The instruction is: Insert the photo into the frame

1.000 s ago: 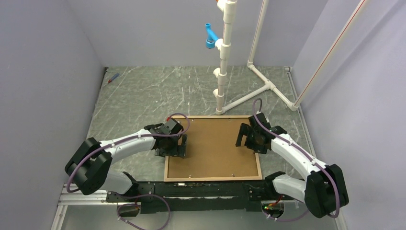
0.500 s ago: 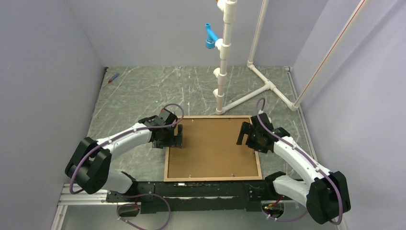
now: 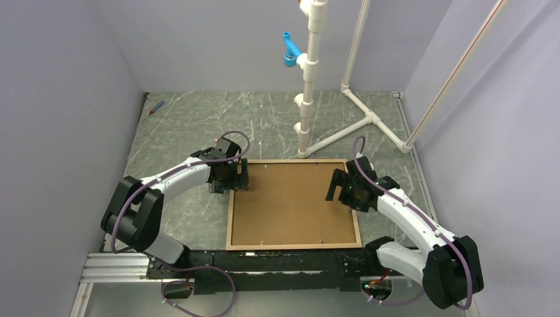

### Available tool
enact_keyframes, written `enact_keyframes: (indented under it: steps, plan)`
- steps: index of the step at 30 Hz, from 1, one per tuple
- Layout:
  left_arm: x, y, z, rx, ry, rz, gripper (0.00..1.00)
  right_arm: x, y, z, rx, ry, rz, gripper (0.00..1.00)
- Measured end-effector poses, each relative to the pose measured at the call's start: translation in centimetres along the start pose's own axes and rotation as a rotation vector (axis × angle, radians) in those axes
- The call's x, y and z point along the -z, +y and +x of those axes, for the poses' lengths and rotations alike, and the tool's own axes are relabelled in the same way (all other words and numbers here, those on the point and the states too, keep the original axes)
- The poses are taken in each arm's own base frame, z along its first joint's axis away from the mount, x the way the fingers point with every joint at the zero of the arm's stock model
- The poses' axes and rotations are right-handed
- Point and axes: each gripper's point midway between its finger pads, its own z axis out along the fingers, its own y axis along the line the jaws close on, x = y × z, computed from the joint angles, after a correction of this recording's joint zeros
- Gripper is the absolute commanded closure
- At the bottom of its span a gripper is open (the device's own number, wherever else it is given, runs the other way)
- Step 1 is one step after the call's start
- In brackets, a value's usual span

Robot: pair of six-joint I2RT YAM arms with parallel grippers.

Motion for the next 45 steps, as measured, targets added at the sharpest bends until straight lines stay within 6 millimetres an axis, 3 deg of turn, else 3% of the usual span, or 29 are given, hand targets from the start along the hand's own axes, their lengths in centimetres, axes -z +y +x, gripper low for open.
enact_keyframes:
  steps: [8, 15, 31, 37, 45]
  plan:
    - [-1.2, 0.1, -1.7, 0.007, -0.014, -0.059, 0.20, -0.1, 0.1, 0.3, 0.000, 0.014, -0.012, 0.01]
    - [-2.4, 0.7, -1.1, 0.010, 0.014, -0.098, 0.33, -0.4, 0.0, 0.5, 0.000, 0.018, -0.010, 0.01]
    - [-2.4, 0.9, -1.7, 0.016, -0.010, -0.107, 0.73, -1.1, 0.3, 1.4, 0.000, 0.060, -0.030, 0.01]
    - [-2.3, 1.2, -1.8, 0.019, -0.038, -0.103, 1.00, -1.2, 0.2, 1.4, -0.002, 0.064, -0.026, 0.01]
    - [-2.2, 1.1, -1.8, 0.020, -0.055, -0.087, 1.00, -1.2, 0.1, 1.3, -0.008, 0.063, -0.023, 0.01]
